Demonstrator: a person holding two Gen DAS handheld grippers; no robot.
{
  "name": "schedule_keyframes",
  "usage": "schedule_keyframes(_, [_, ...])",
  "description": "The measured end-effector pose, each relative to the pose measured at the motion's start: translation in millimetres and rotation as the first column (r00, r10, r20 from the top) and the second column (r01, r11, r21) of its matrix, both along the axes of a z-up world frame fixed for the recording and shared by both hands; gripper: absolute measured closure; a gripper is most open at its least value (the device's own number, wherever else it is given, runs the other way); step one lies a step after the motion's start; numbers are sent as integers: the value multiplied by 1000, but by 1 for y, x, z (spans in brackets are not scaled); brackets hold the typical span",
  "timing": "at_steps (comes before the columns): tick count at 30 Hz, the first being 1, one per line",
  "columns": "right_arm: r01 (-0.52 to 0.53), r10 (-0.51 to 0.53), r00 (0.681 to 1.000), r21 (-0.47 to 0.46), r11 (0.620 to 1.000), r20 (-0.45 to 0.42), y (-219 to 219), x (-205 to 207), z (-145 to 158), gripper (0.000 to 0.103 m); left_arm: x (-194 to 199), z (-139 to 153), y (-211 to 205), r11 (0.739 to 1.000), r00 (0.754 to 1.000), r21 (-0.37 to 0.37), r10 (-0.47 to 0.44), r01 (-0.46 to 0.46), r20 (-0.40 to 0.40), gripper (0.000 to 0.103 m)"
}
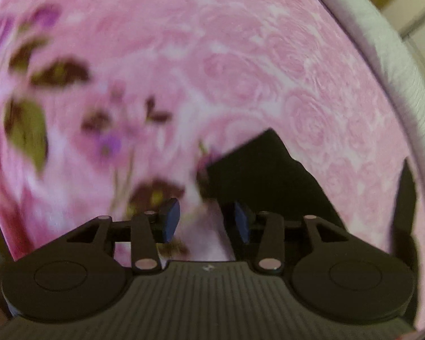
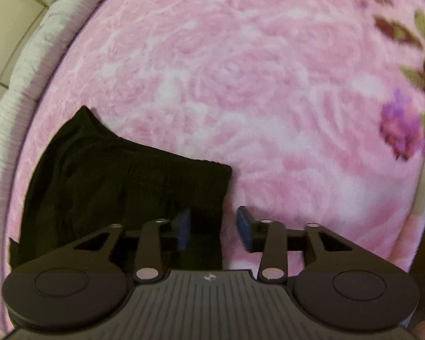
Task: Fold clothes
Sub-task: 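Pull the garment edges apart with both grippers to spread it flat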
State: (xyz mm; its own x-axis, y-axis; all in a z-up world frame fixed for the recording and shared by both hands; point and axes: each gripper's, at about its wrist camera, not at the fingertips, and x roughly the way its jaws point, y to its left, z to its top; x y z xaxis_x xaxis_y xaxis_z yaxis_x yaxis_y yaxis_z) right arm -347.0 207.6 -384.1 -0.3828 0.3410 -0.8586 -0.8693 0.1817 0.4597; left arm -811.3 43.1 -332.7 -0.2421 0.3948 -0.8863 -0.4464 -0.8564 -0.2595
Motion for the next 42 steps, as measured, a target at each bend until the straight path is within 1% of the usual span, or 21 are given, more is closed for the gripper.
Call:
schedule_keyframes(2, [26,-25,999,19,999,-47,-4,5,-6,53,3,-2,3,1000,1000,13,-6,6,-10,60])
schedule_keyframes(4, [52,-49,995,36,998,-93,-8,10,-11,53,6,-4,5,1000,1000,26,-12,13,-21,59])
schedule_keyframes(6, [65,-59,992,52,997,-116,-7,10,-13,52,9,-6,8,999,999,40,-18,19,-32,57])
schedule_keyframes(7, [70,-62,990,60,996,-125,-6,10,-14,53,10,-7,9,999,999,46,-21,22,-37,59])
schedule_keyframes(8, [61,-53,992,66,996,-117,-3,8,-14,58,12,-8,11,998,999,53,-24,26,-42,76])
schedule_keyframes(9, [45,-38,995,72,996,-97,-1,5,-13,75,13,-9,12,998,999,59,-26,29,-48,102])
schedule_keyframes(10, [30,-24,997,78,997,-77,2,3,-12,80,15,-10,14,997,998,66,-29,33,-53,103])
schedule_keyframes(11, [18,-14,998,82,996,-56,4,1,-11,88,16,-11,15,997,998,72,-32,36,-59,103])
schedule_keyframes(12, [7,-3,999,95,995,-44,4,1,-8,93,18,-9,12,996,997,74,-41,46,-67,103])
schedule_keyframes(15, [-20,24,999,155,988,-22,-2,5,13,97,23,2,-1,994,993,74,-76,83,-95,103])
schedule_keyframes(20, [-41,48,998,209,977,-30,-15,25,43,97,32,20,-23,987,981,70,-133,144,-141,103])
schedule_keyframes(22, [-31,39,999,203,979,-36,-20,39,47,97,36,23,-31,985,977,62,-148,159,-152,103])
schedule_keyframes(27, [-6,10,1000,174,985,-25,-36,71,42,97,43,15,-48,988,978,14,-152,155,-145,103])
schedule_keyframes(31, [-11,14,1000,163,987,-19,-51,82,36,97,50,8,-61,988,978,-24,-154,152,-140,102])
schedule_keyframes(34, [-27,28,1000,118,993,-8,-51,82,22,93,54,3,-71,987,978,-53,-156,150,-135,101])
schedule_keyframes(35, [-37,35,999,98,994,21,-50,79,18,86,56,2,-75,987,979,-63,-156,149,-134,95])
schedule_keyframes(36, [-43,36,997,92,995,72,-50,77,21,66,59,4,-76,987,978,-71,-151,141,-147,91])
schedule_keyframes(38, [-52,38,984,78,996,174,-50,72,27,45,63,15,-80,990,979,-97,-116,101,-169,88])
schedule_keyframes(39, [-56,38,974,73,996,223,-50,70,30,45,65,22,-84,991,979,-110,-97,78,-180,88])
schedule_keyframes(41, [-57,27,958,98,994,284,-52,70,48,45,68,37,-91,992,980,-111,-85,66,-179,88])
schedule_keyframes(42, [-65,32,961,108,992,276,-50,70,55,45,71,44,-90,992,981,-99,-98,83,-166,88])
